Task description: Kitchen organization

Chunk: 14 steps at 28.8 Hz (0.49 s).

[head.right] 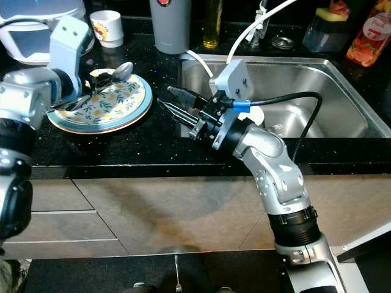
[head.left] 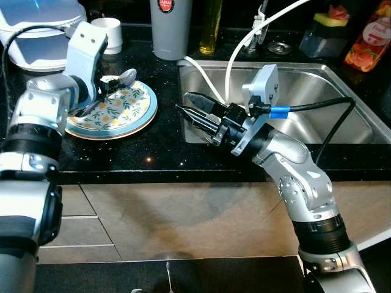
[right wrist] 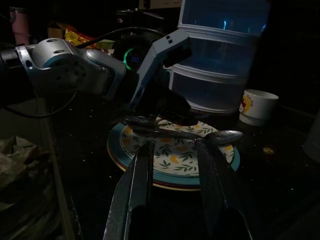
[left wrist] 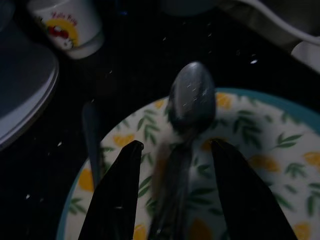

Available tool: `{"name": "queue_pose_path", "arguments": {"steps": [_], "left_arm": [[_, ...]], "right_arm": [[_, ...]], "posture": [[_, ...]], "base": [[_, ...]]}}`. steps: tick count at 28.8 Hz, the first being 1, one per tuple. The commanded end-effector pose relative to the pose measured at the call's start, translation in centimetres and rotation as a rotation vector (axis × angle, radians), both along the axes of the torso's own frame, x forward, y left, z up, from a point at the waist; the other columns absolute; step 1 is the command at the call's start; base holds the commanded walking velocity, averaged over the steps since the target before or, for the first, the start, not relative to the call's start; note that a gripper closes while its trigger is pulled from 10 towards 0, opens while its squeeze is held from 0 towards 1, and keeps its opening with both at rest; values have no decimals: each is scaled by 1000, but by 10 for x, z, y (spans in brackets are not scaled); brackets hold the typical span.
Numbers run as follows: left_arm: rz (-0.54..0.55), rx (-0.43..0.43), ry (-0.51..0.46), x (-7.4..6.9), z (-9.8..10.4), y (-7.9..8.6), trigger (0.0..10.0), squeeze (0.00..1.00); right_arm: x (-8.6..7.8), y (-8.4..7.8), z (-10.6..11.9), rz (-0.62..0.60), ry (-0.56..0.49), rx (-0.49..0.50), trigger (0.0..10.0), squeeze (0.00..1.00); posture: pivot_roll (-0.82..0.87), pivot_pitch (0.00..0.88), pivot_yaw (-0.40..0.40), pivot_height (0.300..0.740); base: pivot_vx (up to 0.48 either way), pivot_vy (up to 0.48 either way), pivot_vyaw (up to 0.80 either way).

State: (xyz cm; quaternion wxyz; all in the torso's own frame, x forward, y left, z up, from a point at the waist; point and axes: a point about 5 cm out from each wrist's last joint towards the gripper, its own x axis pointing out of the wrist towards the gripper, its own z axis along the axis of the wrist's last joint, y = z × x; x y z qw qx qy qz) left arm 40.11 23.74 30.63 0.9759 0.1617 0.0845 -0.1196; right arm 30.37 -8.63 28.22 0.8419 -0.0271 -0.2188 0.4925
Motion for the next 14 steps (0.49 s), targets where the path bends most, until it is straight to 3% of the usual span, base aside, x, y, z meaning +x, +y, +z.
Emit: {"name": "queue_pose_path", "arguments": {"steps": [1, 7, 8, 14], "left_arm": [[6, 6, 28, 0, -5, 8, 10000, 1000], [-53, -53, 68, 1, -13, 4, 10000, 1000], [-65, -61, 75, 1, -14, 3, 10000, 0], [-76, -74, 98, 3, -17, 0, 10000, 0]], "right_arm": [[-2, 1, 1, 18, 4, 5, 10000, 0], [-4, 1, 1, 26, 6, 8, 10000, 0], [-5, 1, 1, 27, 6, 7, 10000, 0], [-6, 0, 2, 26, 7, 5, 10000, 0]], "posture": [[111, 130, -31, 740], [97, 140, -31, 740], [94, 142, -31, 740], [89, 148, -35, 740]], "base": [[0, 0, 0], [0, 0, 0], [0, 0, 0], [0, 0, 0]]}}
